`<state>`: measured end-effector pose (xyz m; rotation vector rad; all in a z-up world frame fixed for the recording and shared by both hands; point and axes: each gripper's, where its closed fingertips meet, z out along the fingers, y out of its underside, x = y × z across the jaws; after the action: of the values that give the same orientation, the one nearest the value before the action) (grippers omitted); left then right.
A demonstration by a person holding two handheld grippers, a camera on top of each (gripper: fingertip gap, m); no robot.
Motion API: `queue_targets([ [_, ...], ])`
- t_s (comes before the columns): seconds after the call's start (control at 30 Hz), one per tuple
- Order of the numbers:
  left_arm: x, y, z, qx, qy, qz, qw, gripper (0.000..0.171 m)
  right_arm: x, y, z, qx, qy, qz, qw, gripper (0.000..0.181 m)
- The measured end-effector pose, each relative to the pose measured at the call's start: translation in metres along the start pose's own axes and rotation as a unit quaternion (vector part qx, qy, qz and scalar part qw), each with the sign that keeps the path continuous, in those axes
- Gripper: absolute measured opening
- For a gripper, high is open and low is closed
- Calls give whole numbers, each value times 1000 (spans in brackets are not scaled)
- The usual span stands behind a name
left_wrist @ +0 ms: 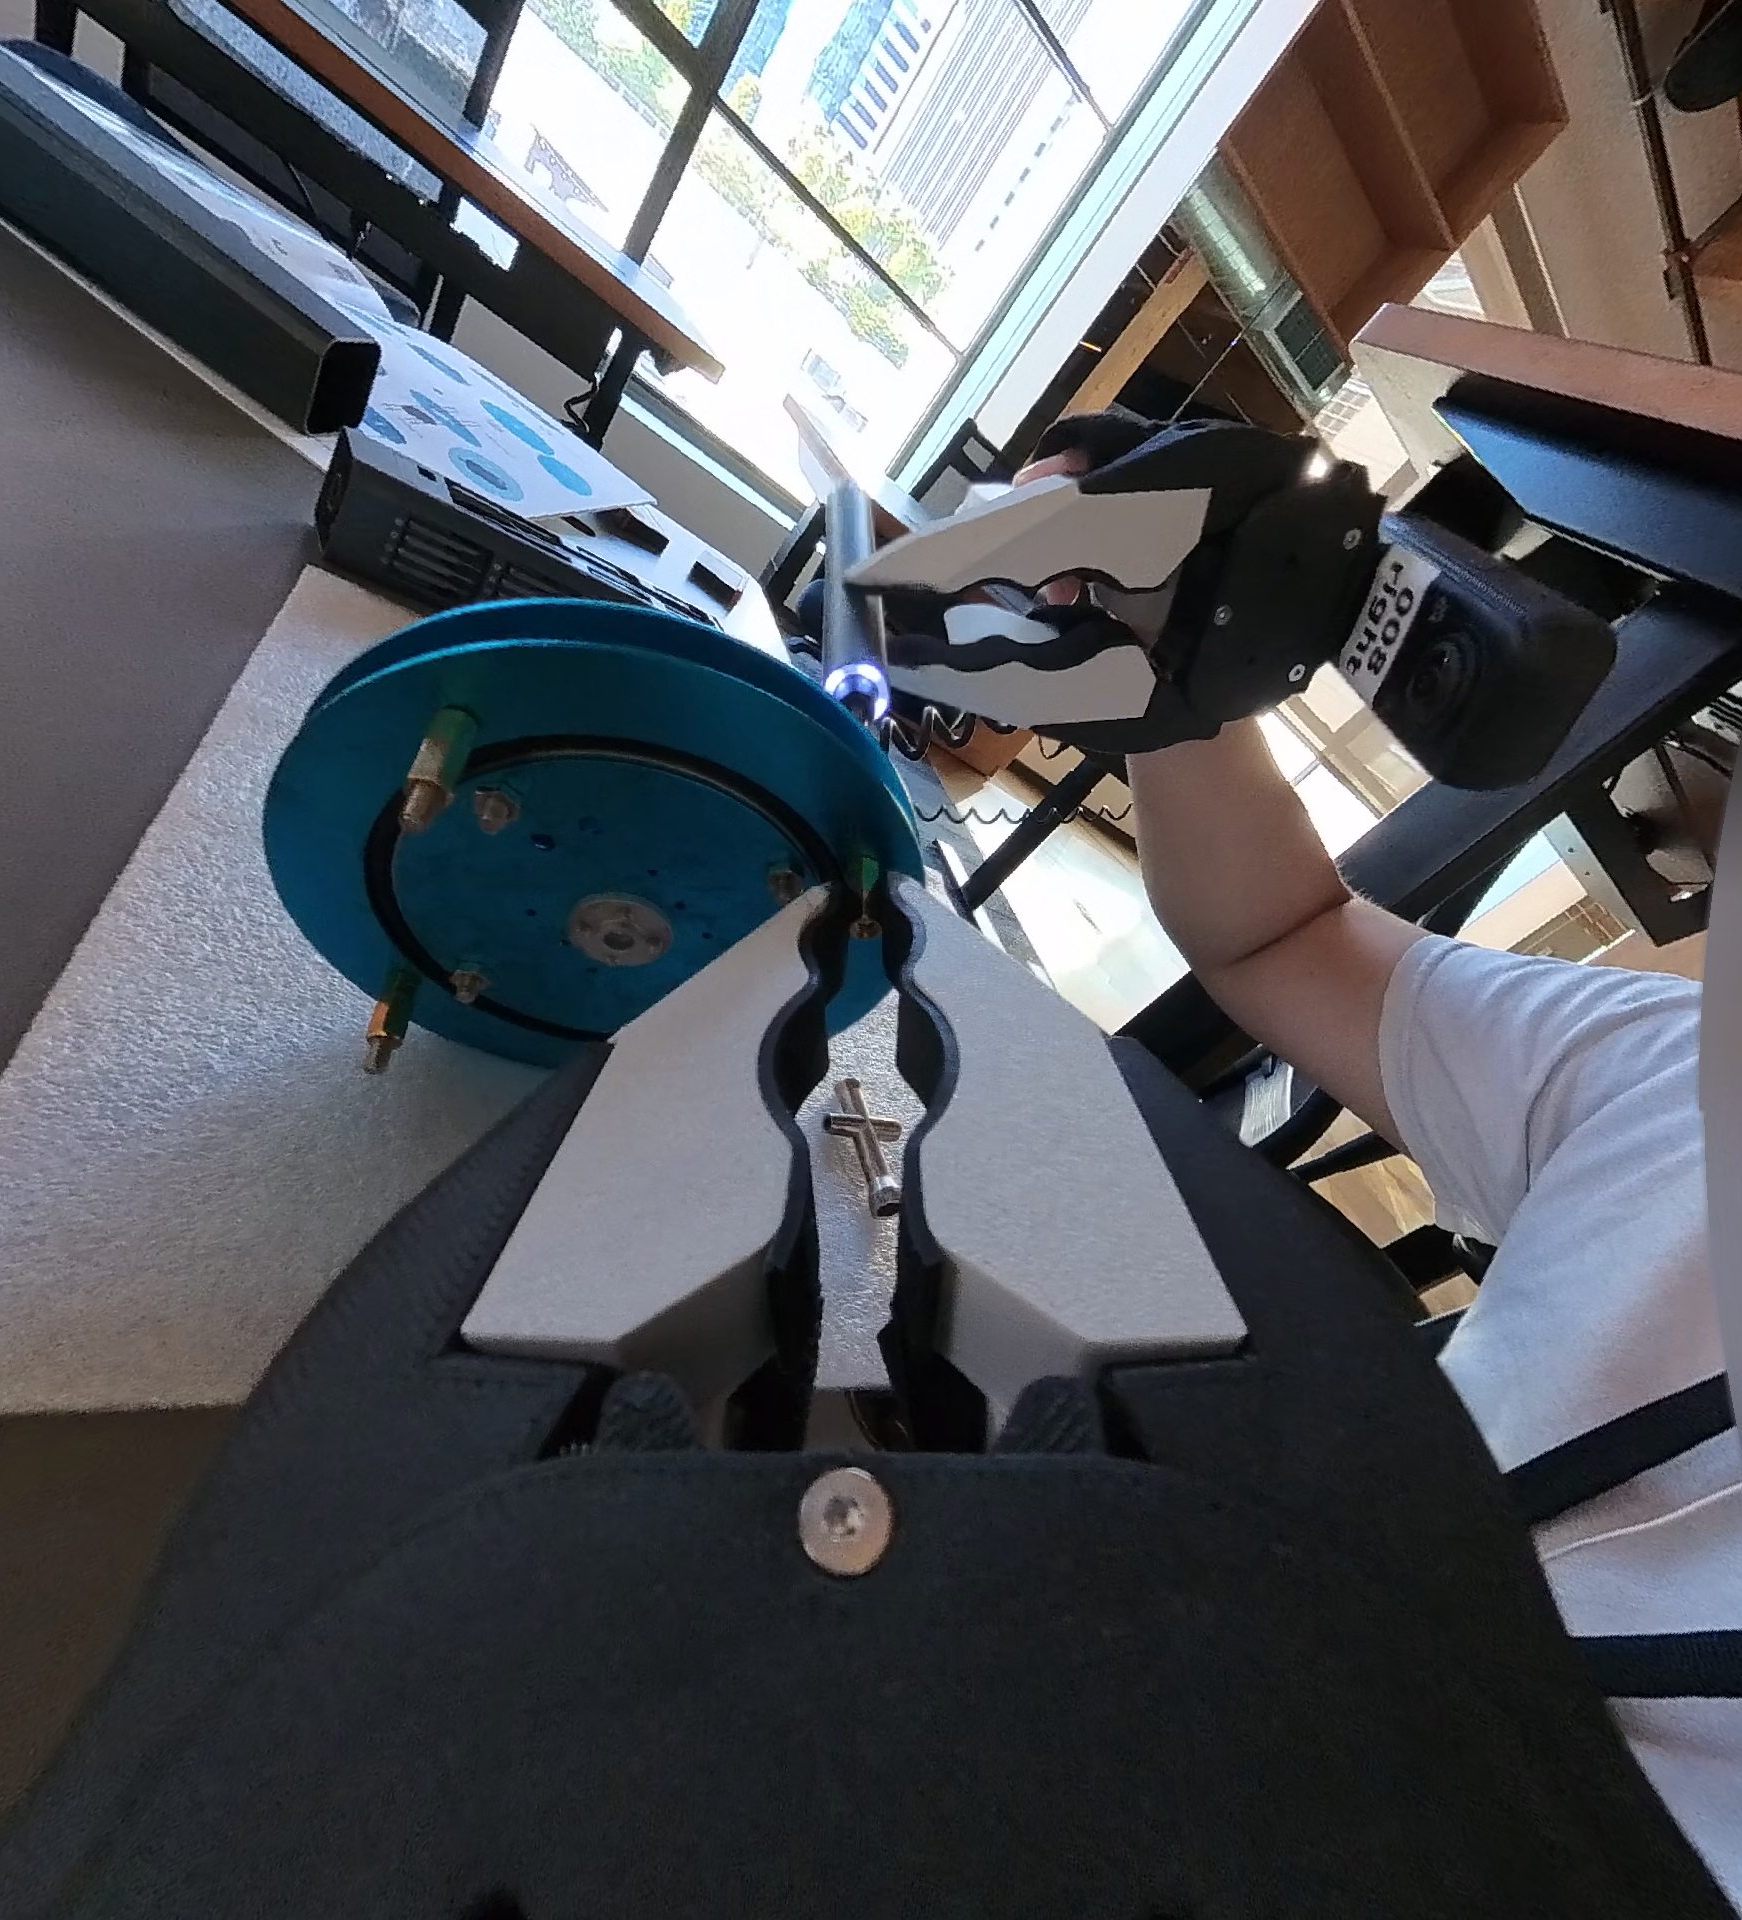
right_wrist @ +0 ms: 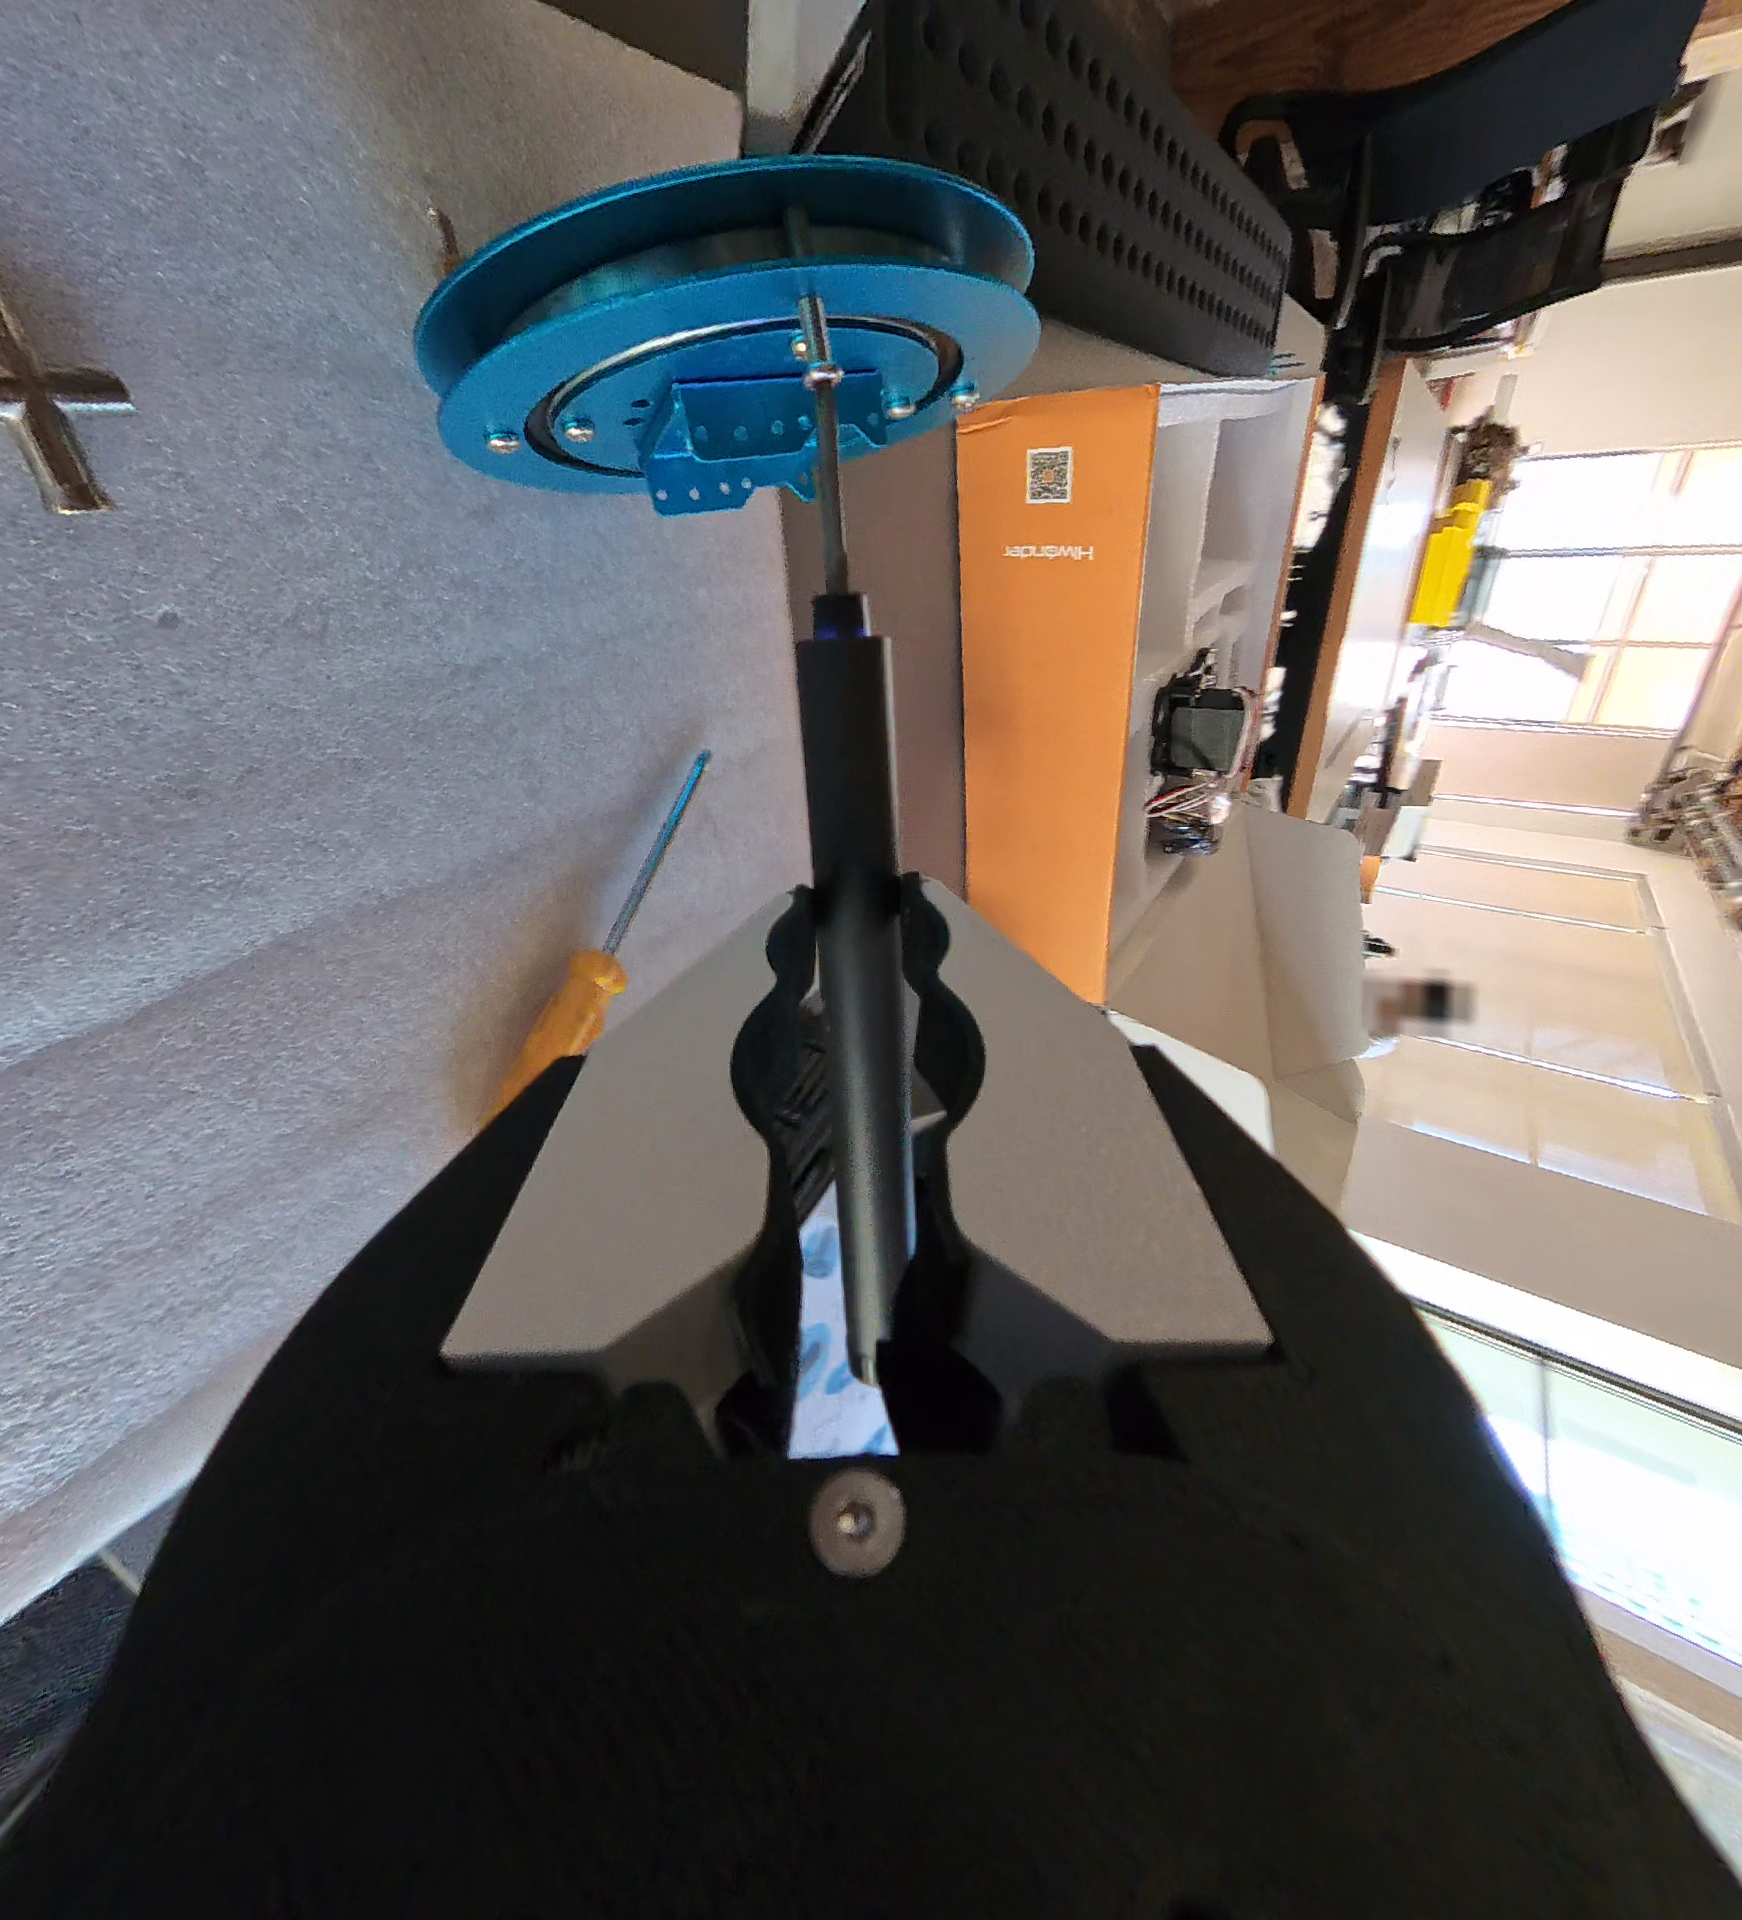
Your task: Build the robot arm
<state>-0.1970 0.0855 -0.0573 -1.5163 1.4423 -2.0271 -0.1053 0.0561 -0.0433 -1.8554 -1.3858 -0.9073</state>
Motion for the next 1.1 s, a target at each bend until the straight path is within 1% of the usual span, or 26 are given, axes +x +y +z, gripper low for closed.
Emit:
queue_targets([
  [0.07, 0, 0, 0, -1, -4, 7, 1000, 4, -3, 1, 2, -4, -10, 12, 1000, 14],
  [0.27, 1, 1, 1, -3, -4, 15, 1000, 4, 0, 2, 4, -6, -1, -7, 1000, 14],
  [0.57, 0, 0, 1, 14, -23, 54, 998, 4, 2, 1, 6, -8, -5, -22, 1000, 14],
  [0.8, 0, 0, 1, 16, -29, 69, 997, 4, 5, 1, 4, -1, 2, -22, 1000, 13],
  [1.0, 3, 3, 3, 12, -14, 65, 998, 3, 7, 2, 7, -1, 12, -22, 1000, 14],
  [1.1, 3, 2, 3, 14, -22, 78, 997, 4, 5, 3, 9, -5, 4, -20, 1000, 14],
])
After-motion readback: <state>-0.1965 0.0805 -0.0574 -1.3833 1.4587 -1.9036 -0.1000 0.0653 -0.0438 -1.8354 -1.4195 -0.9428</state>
